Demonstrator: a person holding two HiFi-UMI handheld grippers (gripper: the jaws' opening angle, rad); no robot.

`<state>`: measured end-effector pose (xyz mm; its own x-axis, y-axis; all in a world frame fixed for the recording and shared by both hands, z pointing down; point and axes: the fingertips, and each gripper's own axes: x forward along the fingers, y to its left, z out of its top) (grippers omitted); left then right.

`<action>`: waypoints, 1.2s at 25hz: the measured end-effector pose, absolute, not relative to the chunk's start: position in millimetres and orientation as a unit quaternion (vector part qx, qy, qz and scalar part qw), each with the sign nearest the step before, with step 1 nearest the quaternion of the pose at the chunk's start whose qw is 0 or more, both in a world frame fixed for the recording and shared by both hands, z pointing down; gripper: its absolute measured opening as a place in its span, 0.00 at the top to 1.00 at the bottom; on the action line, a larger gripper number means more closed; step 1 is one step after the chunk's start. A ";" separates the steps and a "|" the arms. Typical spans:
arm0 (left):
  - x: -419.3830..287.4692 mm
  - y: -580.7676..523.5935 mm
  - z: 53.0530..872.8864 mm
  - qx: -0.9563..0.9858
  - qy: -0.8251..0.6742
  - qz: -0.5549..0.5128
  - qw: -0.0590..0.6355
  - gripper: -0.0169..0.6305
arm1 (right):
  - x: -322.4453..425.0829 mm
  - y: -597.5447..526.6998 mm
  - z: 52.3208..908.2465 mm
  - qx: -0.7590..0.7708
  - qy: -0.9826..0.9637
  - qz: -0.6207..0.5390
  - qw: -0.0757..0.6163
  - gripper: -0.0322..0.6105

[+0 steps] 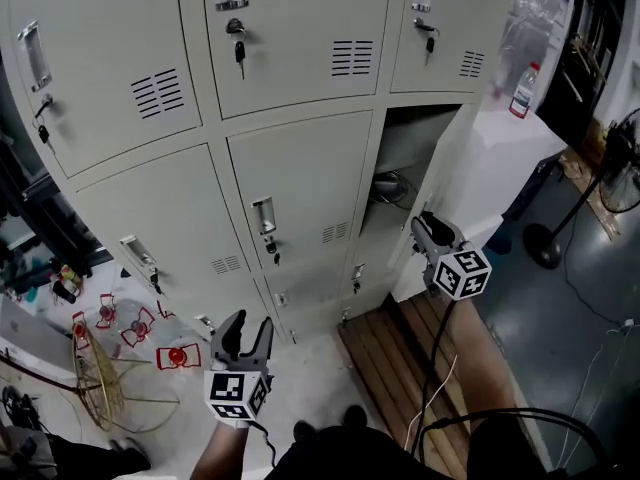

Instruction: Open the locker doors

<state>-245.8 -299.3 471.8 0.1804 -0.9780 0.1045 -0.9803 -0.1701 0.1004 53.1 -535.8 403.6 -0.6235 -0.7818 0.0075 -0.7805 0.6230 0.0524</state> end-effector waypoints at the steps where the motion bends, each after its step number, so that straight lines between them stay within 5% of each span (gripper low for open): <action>1: -243.5 -301.6 472.1 0.769 -0.635 0.007 0.071 0.66 | 58.8 -532.3 403.5 0.440 -0.898 -0.024 0.016 0.76; 12: -231.3 -310.1 490.1 0.806 -0.586 0.010 0.081 0.66 | 133.6 -501.4 403.1 0.532 -0.846 -0.022 0.002 0.87; 30: -183.1 -330.8 472.5 0.799 -0.598 0.014 0.065 0.66 | 248.4 -505.5 404.8 0.595 -0.799 0.040 -0.077 0.88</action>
